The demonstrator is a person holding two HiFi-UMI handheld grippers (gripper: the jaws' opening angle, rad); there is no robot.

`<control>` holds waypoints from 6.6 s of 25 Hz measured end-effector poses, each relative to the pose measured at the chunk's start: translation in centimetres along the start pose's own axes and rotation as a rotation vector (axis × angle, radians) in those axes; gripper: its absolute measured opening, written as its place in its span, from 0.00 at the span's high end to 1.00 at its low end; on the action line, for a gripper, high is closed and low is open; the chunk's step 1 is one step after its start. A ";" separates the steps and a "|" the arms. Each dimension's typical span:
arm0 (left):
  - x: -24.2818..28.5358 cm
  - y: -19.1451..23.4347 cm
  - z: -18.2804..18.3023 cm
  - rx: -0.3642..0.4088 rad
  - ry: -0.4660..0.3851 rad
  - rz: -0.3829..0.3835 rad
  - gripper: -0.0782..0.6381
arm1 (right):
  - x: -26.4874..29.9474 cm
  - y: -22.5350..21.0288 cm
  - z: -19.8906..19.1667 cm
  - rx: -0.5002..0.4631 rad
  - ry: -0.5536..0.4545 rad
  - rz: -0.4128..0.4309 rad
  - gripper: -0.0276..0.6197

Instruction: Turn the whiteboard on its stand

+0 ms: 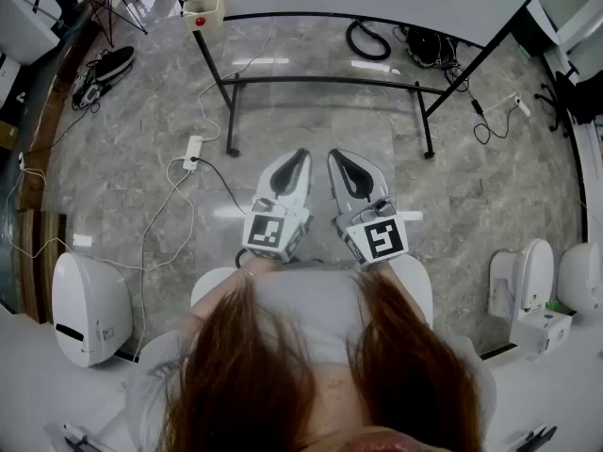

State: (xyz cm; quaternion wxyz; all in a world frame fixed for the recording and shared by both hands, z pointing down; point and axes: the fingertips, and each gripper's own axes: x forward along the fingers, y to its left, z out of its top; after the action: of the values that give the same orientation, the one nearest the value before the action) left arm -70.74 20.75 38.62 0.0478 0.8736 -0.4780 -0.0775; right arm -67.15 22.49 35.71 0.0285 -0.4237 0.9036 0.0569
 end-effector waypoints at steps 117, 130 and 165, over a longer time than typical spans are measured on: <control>69.1 -15.7 -9.3 0.027 -0.006 -0.057 0.89 | 3.8 -87.3 8.9 -0.051 -0.022 0.630 0.25; 69.4 -17.7 -9.0 -0.001 0.011 -0.075 0.89 | 3.7 -86.2 8.8 0.003 0.030 0.967 0.86; 73.8 -16.2 -15.7 -0.013 0.171 0.197 0.59 | 3.7 -86.8 7.7 0.182 0.112 1.028 0.89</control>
State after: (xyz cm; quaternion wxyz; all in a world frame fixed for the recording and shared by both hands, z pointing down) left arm -15.29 -32.53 44.89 0.1014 0.8256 -0.5551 -0.0010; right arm -2.74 -34.41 20.88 -0.0146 0.0762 0.9963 -0.0378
